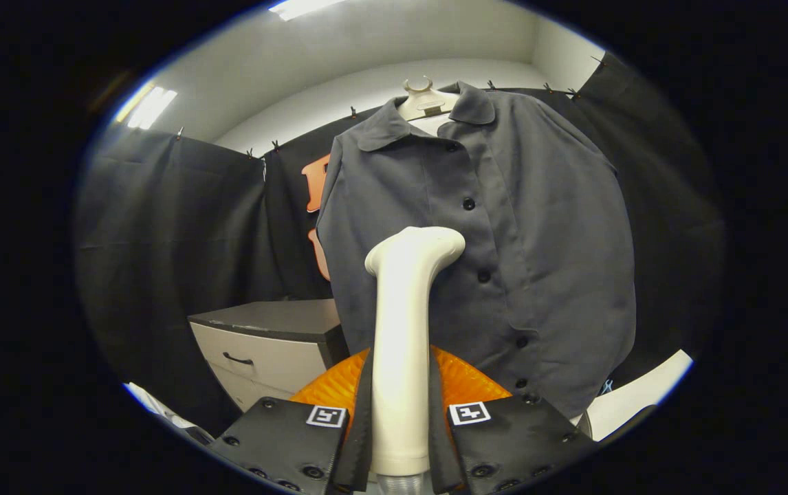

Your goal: Iron the clothes twice with a garment steamer, once on the left side and once on the right side.

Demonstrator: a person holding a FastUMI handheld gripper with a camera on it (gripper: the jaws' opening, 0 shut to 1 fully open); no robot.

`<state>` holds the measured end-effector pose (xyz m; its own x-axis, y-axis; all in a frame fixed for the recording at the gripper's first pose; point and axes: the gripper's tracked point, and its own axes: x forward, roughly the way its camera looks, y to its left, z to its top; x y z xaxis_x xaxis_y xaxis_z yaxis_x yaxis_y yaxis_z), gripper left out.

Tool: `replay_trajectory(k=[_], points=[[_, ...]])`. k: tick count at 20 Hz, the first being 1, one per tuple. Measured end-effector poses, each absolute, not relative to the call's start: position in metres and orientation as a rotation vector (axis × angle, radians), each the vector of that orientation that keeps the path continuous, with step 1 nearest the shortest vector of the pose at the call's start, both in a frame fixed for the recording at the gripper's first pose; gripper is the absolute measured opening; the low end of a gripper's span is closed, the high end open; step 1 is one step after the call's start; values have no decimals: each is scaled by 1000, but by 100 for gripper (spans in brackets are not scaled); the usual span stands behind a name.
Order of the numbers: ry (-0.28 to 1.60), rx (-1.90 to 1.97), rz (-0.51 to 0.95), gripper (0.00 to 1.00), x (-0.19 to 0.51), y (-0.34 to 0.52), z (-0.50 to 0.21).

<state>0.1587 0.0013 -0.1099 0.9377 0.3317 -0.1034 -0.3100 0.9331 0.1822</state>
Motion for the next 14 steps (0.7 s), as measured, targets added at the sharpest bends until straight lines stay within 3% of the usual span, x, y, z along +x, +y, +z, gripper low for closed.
replay_trajectory(k=[14], points=[[279,151,330,41,128,-5,-192]])
